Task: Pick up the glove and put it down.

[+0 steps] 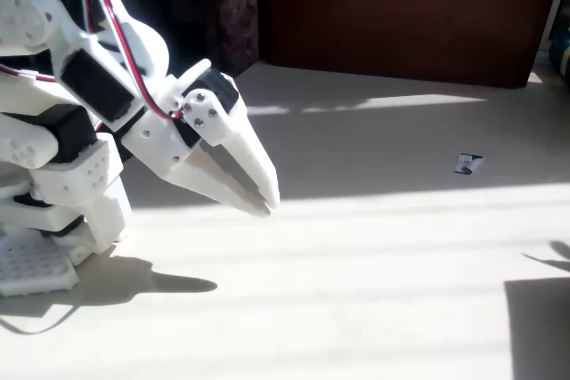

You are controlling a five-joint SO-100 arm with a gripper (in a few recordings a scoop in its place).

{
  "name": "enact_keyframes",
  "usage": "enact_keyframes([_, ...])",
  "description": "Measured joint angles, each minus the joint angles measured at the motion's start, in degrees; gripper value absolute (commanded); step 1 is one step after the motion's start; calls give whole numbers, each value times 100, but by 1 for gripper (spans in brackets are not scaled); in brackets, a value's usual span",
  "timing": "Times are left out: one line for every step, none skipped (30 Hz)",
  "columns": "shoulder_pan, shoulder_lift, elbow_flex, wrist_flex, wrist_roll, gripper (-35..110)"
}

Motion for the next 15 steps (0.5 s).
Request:
enact_keyframes([0,176,97,0,0,3])
enact_keyframes([0,352,211,0,0,3])
enact_keyframes([0,527,334,0,0,3])
enact_keyframes([0,694,448,0,0,3])
enact_keyframes([0,861,554,0,0,3])
enact_keyframes([0,1002,659,0,0,3])
enact_keyframes([0,1143,756,0,0,3])
enact_keyframes([0,1248,826,0,0,3])
enact_keyframes([0,1336,896,0,0,3])
enact_keyframes([0,1406,949,0,0,3])
enact_keyframes([0,1459,1020,0,0,3])
enact_keyframes([0,1485,1072,0,0,3])
enact_keyframes([0,1512,1134,0,0,3])
enact_keyframes([0,1538,1204,0,0,3])
enact_keyframes([0,1564,1266,0,0,3])
